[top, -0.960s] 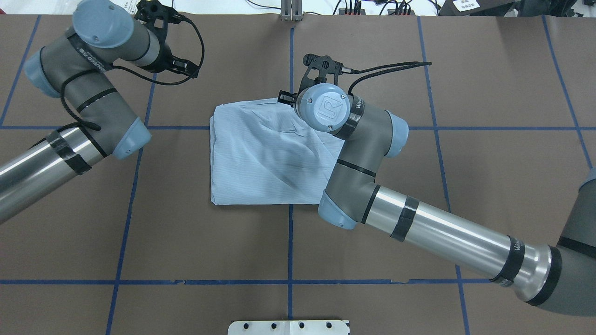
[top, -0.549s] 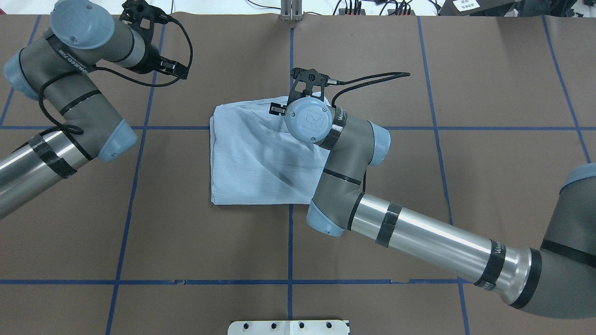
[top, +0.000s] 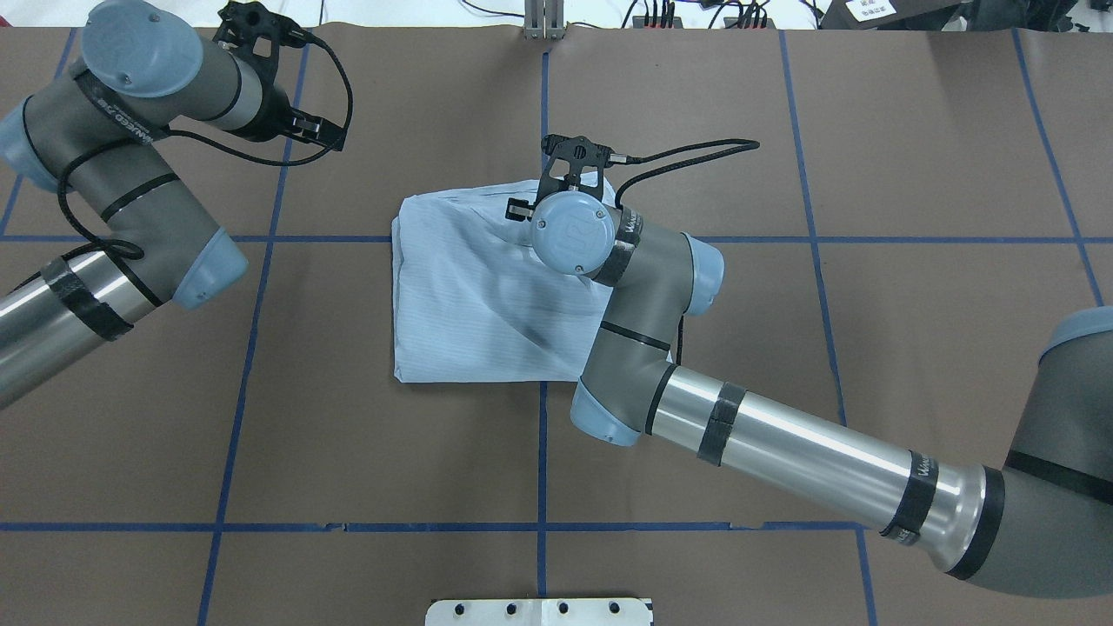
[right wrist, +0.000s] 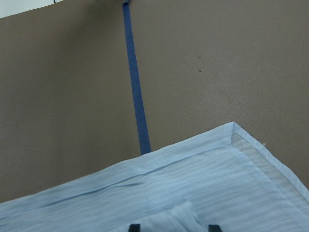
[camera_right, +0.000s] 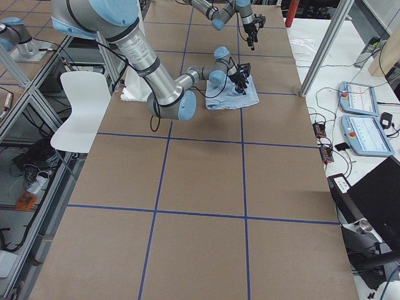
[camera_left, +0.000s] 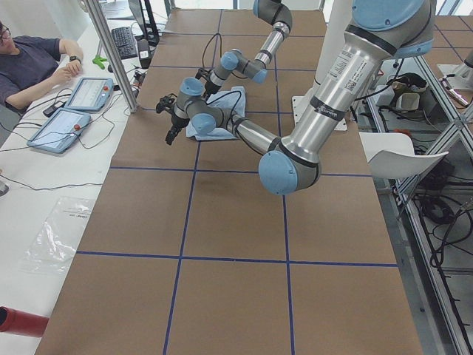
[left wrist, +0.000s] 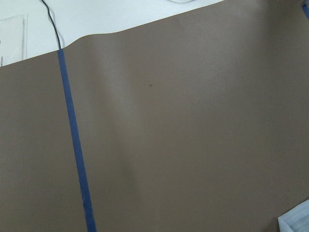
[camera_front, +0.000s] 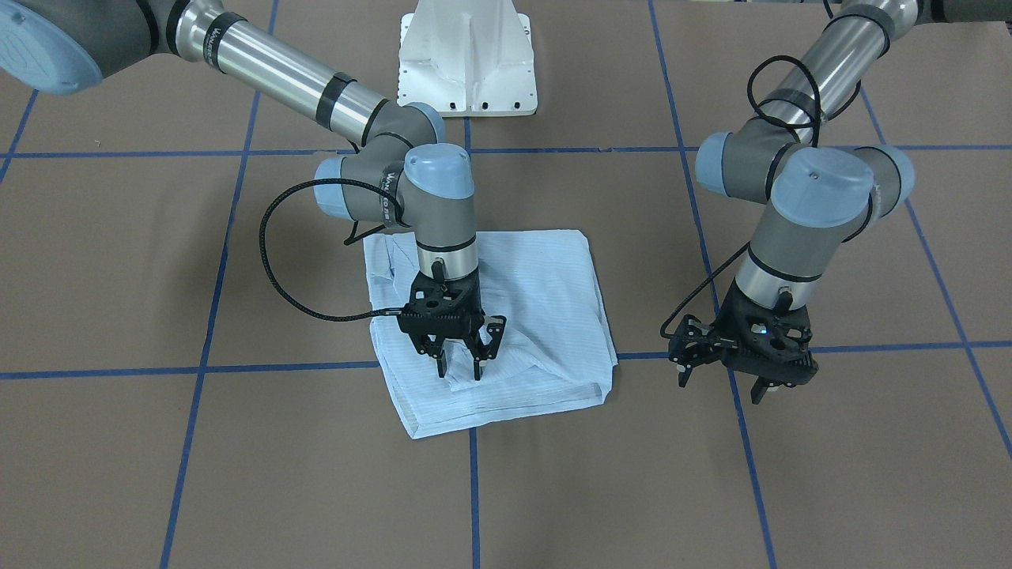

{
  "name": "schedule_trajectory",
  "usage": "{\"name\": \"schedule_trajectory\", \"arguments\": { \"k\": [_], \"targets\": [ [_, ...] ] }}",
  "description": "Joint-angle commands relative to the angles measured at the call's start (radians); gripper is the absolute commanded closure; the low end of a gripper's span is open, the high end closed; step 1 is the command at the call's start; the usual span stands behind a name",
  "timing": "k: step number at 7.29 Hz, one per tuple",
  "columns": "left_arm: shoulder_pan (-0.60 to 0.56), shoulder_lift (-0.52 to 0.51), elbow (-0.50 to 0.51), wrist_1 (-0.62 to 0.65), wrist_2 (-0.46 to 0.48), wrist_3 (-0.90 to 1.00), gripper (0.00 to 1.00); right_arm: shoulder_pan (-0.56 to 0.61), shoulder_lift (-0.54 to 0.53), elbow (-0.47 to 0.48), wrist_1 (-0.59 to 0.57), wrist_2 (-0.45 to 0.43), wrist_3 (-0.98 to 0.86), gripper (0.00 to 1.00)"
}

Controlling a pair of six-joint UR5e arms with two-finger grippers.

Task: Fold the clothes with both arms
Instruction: 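Press the folded shirt flat with the right gripper while the left gripper withdraws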

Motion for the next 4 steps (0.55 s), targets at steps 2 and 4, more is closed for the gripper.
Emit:
{"name": "schedule_trajectory", "arguments": {
  "k": [2, 4],
  "targets": [
    [0.000, 0.003, -0.003, 0.000, 0.000, -0.002, 0.00, 0.003, 0.035, -0.039, -0.002, -0.011, 0.092, 0.37],
    [0.000, 0.003, -0.006, 0.000, 0.000, -0.002, 0.00, 0.006, 0.071, -0.096, -0.008, -0.011, 0.125, 0.31]
  ]
}}
